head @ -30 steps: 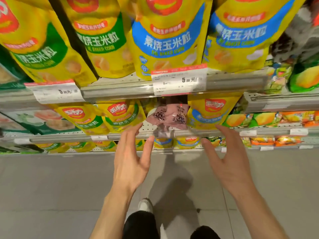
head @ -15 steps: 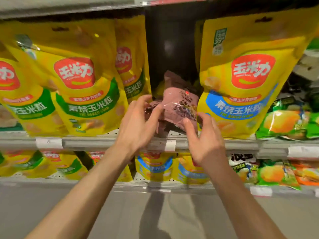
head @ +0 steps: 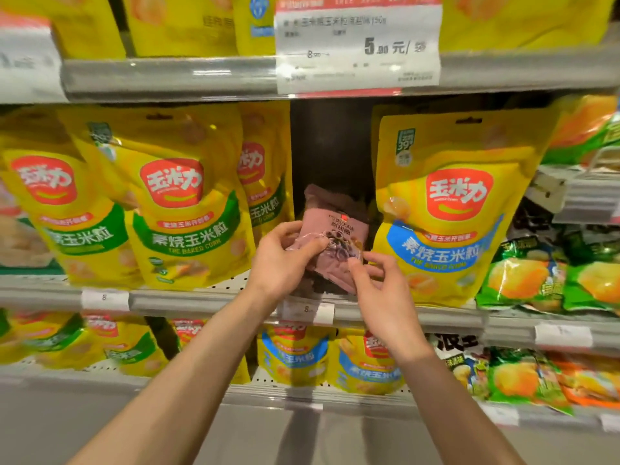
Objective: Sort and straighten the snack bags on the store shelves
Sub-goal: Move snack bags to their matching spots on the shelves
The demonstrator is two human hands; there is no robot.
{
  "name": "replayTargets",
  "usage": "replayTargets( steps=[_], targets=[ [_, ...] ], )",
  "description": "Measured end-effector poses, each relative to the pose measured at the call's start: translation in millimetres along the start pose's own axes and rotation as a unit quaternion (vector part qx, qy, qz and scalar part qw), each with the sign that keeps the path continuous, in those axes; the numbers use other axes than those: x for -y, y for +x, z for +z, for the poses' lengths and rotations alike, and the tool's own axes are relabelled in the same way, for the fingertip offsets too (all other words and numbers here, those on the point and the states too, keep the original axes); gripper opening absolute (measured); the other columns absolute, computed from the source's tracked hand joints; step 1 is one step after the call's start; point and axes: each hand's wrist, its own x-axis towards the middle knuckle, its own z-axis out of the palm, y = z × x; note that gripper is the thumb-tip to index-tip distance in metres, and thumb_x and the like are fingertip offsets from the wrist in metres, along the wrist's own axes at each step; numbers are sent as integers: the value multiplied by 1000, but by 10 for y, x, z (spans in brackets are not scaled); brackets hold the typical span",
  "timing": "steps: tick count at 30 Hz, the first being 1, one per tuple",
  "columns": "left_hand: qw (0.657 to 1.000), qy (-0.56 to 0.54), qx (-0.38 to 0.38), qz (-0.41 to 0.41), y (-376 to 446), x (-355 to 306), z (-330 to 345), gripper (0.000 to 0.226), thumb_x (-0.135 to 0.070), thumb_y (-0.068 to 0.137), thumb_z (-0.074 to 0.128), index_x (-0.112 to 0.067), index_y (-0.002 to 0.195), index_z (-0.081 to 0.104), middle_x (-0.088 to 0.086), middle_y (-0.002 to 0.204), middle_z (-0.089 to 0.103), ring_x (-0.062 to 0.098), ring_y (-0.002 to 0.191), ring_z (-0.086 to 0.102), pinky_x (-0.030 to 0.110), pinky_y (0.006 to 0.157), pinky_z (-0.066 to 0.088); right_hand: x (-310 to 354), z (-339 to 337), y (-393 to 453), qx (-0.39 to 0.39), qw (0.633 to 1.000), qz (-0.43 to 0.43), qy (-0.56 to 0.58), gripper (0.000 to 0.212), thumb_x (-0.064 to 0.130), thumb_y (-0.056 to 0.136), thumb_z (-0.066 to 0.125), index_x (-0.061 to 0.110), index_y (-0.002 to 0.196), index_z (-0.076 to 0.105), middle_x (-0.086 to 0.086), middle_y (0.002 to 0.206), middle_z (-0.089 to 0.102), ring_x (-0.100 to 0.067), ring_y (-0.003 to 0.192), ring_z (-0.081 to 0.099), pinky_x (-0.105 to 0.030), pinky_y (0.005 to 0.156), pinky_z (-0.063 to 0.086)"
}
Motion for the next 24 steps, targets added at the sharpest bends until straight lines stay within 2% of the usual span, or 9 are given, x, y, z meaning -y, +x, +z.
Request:
replayTargets(
  steps=[4, 5, 7, 10, 12, 14, 17, 21, 24],
  targets=[
    [996, -81, -18, -30, -161, 55, -271, 52, -31, 80, 86, -21, 127, 67, 0, 108, 77, 17, 98, 76, 39, 87, 62, 173, 104, -22, 12, 997, 30, 72, 52, 59, 92, 62, 26, 132, 53, 12, 108, 65, -1, 96, 66, -29, 88, 53],
    [995, -95, -11, -33, -207, 50, -325, 51, -30, 80, 86, -22, 126, 67, 0, 109, 78, 19, 99, 76, 39, 86, 62, 218, 139, -18, 27, 995, 40, 92, 55, 62, 89, 64, 27, 131, 53, 12, 107, 69, -1, 95, 68, -28, 87, 54],
    [995, -100, 4, -29, -302, 50, -390, 47, -29, 82, 84, -24, 126, 67, 1, 109, 77, 17, 97, 76, 33, 82, 61, 276, 205, -2, 57, 987, 66, 139, 55, 64, 84, 70, 26, 123, 61, 10, 104, 77, -8, 95, 74, -38, 92, 58],
    [996, -83, 22, -17, -362, 101, -409, 29, -31, 91, 75, -27, 119, 69, 0, 109, 77, 7, 97, 74, 25, 85, 59, 262, 188, -9, 69, 982, 67, 163, 41, 48, 87, 76, 26, 120, 64, 8, 106, 78, -9, 96, 75, -43, 95, 59],
    [1000, -27, 15, 0, -322, 167, -426, 19, -31, 99, 65, -25, 117, 69, -3, 111, 76, -2, 96, 70, 16, 86, 54, 219, 98, -17, 68, 985, 59, 145, 44, 46, 87, 77, 29, 124, 62, 11, 112, 76, -8, 102, 73, -40, 98, 57],
    [995, 93, -11, 29, -193, 284, -444, 31, -33, 102, 59, -18, 128, 67, -1, 123, 71, 6, 109, 66, 26, 98, 52, 181, -12, -22, 75, 987, 52, 130, 48, 47, 86, 77, 31, 128, 60, 13, 116, 74, -8, 106, 71, -38, 98, 55],
    [961, 265, -11, 82, 32, 398, -425, 41, -32, 105, 51, -13, 140, 57, 8, 140, 60, 21, 130, 55, 39, 112, 43, 155, -152, -47, 91, 982, 51, 154, 39, 40, 88, 77, 30, 123, 63, 9, 114, 77, -10, 103, 74, -35, 93, 56],
    [919, 384, 56, 76, 330, 410, -316, 52, -43, 107, 39, -15, 151, 44, 11, 150, 54, 30, 138, 49, 43, 114, 39, 112, -270, -106, 124, 975, 53, 174, 33, 31, 92, 73, 27, 123, 63, 8, 107, 79, -12, 100, 76, -36, 89, 58],
    [903, 421, 78, 40, 473, 384, -267, 58, -52, 106, 32, -19, 153, 44, 14, 140, 64, 37, 130, 56, 47, 107, 45, 82, -323, -115, 134, 973, 59, 176, 33, 32, 92, 72, 26, 124, 65, 8, 108, 79, -12, 105, 75, -42, 97, 56]
  ],
)
